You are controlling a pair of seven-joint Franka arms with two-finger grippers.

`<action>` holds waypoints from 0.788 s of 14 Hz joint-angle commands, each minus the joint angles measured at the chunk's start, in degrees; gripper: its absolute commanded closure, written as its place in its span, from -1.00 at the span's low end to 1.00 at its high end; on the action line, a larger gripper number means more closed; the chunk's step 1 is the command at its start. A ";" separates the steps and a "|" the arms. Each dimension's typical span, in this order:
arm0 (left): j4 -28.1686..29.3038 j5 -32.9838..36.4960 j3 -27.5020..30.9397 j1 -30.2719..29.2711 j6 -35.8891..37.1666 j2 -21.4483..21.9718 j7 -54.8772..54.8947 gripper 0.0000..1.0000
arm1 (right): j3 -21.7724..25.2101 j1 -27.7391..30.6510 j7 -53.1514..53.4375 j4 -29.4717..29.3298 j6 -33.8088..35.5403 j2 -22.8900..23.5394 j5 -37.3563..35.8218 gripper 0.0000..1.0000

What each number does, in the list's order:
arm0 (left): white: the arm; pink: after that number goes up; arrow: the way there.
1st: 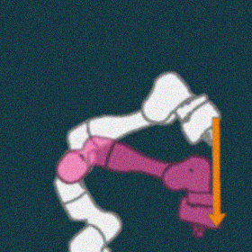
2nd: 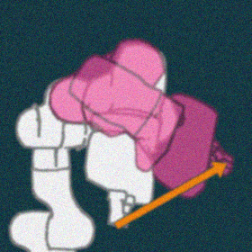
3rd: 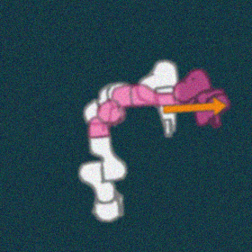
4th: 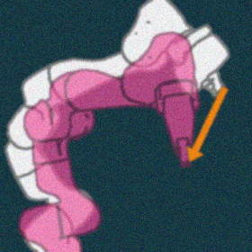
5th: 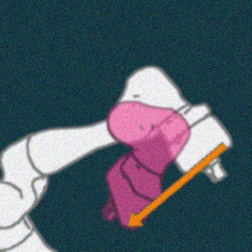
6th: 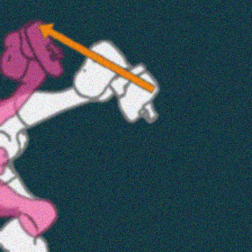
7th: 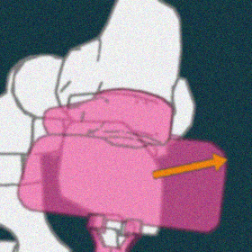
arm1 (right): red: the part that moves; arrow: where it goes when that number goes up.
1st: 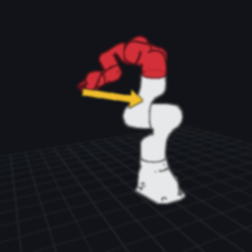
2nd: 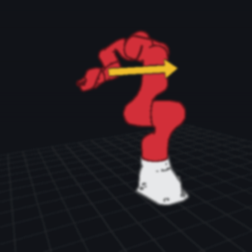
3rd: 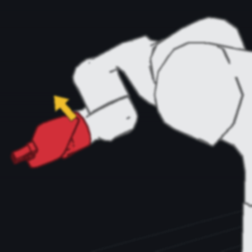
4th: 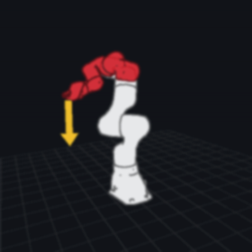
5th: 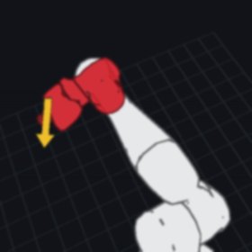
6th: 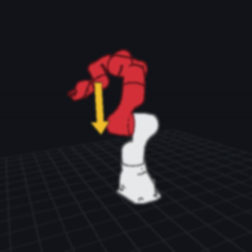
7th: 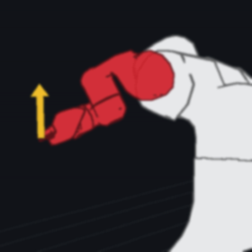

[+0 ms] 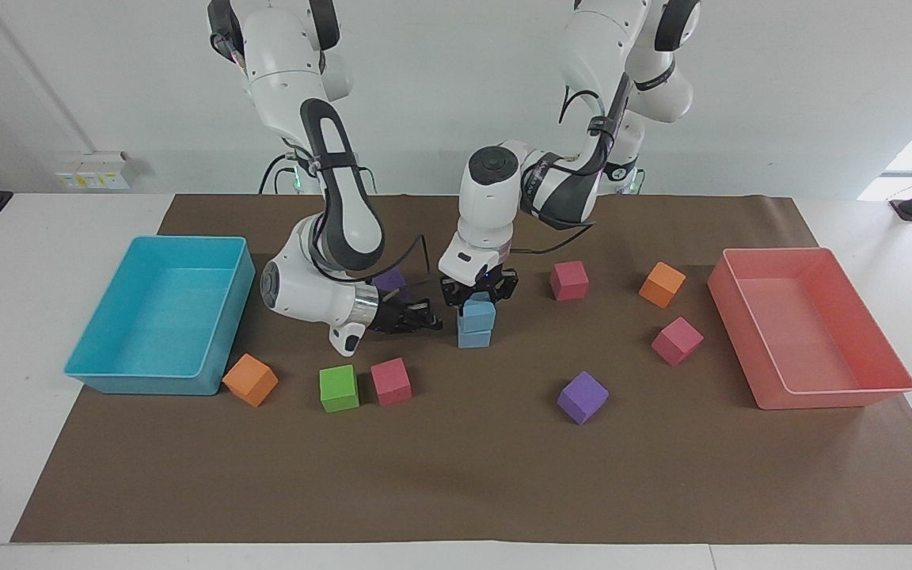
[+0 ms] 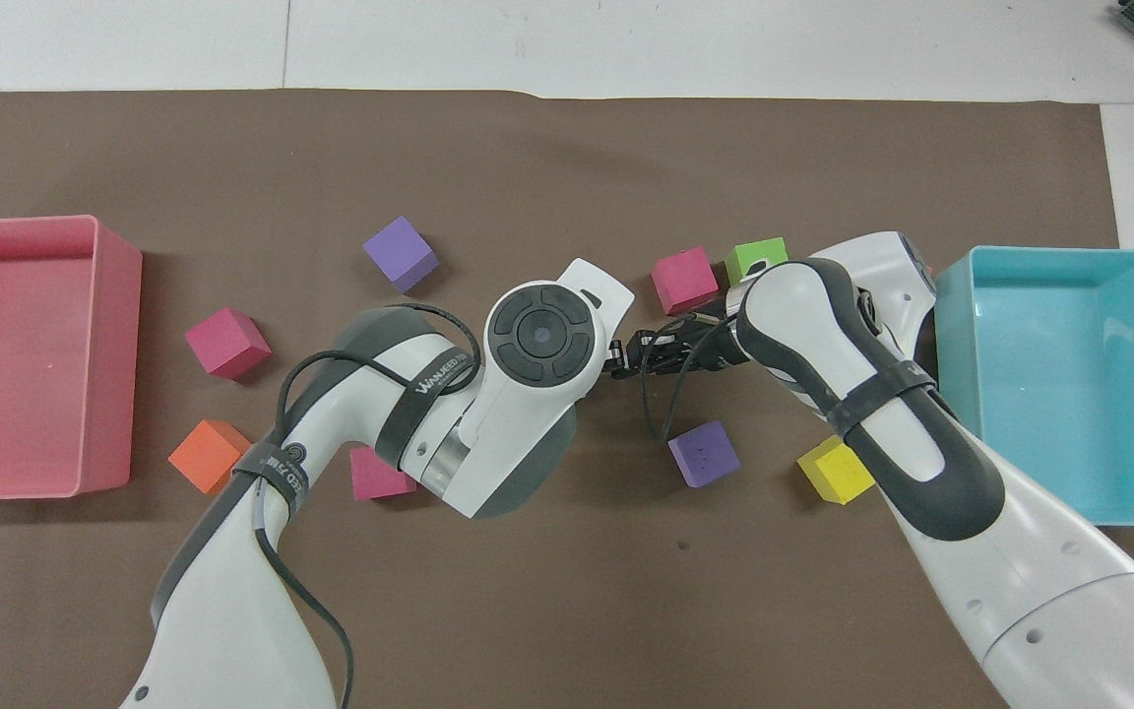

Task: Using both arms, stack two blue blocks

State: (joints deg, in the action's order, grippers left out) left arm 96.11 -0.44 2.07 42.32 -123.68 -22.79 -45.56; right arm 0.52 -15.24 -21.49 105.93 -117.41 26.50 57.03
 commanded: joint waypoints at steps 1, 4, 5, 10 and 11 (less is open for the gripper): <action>0.65 1.14 0.22 0.22 0.20 0.46 2.05 0.61 | -0.25 0.30 1.81 0.42 0.25 -0.83 -1.48 1.00; 0.65 1.14 0.22 0.30 0.20 0.46 2.84 0.52 | -0.25 0.30 1.81 0.42 0.25 -0.83 -1.48 1.00; 0.91 1.14 0.22 0.48 0.28 0.46 3.11 0.46 | -0.25 0.30 1.81 0.42 0.25 -0.83 -1.48 1.00; 1.18 1.14 0.22 0.48 -0.24 0.55 4.52 0.39 | -0.25 0.30 1.81 0.42 0.25 -0.83 -1.48 1.00; 1.18 1.14 0.13 0.48 -0.42 0.55 4.52 0.37 | -0.25 0.30 1.81 0.42 0.25 -0.83 -1.48 1.00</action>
State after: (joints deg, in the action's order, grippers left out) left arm 96.40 -0.38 1.90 42.32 -123.72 -22.79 -41.47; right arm 0.52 -15.24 -21.49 105.93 -117.41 26.50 57.03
